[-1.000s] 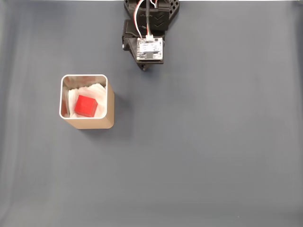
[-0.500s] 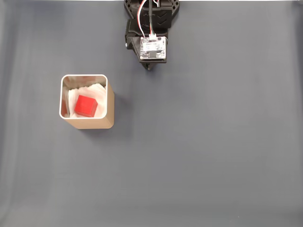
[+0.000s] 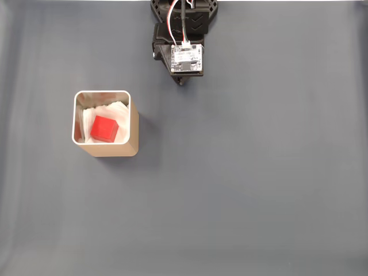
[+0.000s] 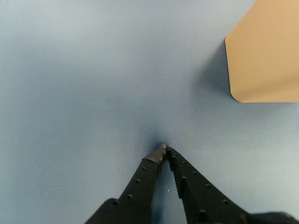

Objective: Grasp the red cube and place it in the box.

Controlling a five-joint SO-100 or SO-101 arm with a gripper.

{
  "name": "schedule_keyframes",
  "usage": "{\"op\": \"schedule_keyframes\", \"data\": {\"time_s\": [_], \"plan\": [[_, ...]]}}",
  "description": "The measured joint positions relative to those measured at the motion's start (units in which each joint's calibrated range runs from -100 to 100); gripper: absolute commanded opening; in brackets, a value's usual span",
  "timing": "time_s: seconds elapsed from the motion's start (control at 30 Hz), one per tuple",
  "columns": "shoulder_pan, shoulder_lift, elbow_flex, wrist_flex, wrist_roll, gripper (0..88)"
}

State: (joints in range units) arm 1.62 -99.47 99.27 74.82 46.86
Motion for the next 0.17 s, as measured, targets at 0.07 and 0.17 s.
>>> {"op": "schedule_keyframes", "data": {"time_s": [0.07, 0.17], "plan": [[0.0, 0.0, 0.0, 0.0, 0.0, 0.9], [0.0, 0.0, 0.0, 0.0, 0.0, 0.9]]}}
